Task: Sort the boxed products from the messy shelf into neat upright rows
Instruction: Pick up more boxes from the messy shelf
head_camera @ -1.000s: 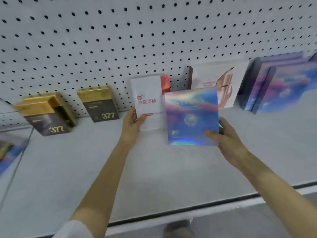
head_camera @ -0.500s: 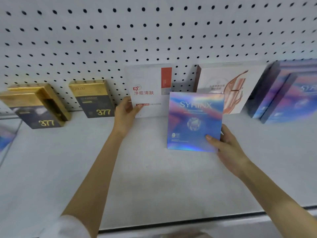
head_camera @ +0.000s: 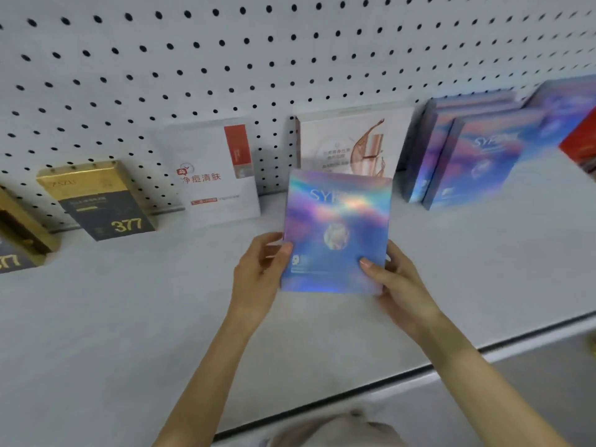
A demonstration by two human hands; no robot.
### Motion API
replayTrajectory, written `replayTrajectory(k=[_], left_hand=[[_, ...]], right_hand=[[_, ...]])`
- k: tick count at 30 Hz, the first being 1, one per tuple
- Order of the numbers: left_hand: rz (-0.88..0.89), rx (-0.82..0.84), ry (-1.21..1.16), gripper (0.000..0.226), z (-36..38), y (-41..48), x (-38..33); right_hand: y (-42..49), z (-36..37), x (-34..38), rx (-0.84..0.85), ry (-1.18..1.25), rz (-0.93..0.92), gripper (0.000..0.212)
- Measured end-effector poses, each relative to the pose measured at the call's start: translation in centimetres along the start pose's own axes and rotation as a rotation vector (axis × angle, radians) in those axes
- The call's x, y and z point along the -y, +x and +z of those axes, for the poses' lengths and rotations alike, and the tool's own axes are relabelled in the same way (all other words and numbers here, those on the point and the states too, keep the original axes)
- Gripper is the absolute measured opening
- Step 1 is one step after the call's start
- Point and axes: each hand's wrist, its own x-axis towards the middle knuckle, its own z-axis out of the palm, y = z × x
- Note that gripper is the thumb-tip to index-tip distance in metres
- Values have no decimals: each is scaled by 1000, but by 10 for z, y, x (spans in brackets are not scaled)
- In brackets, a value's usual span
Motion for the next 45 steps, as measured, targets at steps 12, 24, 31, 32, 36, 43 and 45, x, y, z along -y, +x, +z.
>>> replayTrajectory(k=[12, 24, 31, 32, 36, 43, 45], left_hand=[[148, 299, 127, 20, 150, -17, -23], [280, 86, 287, 32, 358, 2, -94], [337, -102, 575, 21, 399, 45, -125], [293, -118, 566, 16, 400, 50, -125], [132, -197, 491, 9, 399, 57, -121], [67, -226, 480, 5, 400, 61, -125], [67, -220, 470, 5, 400, 60, -126]], right_hand=[[-37, -135, 65, -293, -302, -177, 30], [12, -369, 155, -217, -343, -285, 49], [79, -441, 188, -178, -254, -262, 38], [90, -443, 193, -171, -267, -271, 36], [135, -442, 208, -156, -376, -321, 28], [194, -429, 223, -120, -637, -355, 31], [198, -432, 220, -132, -681, -354, 32]])
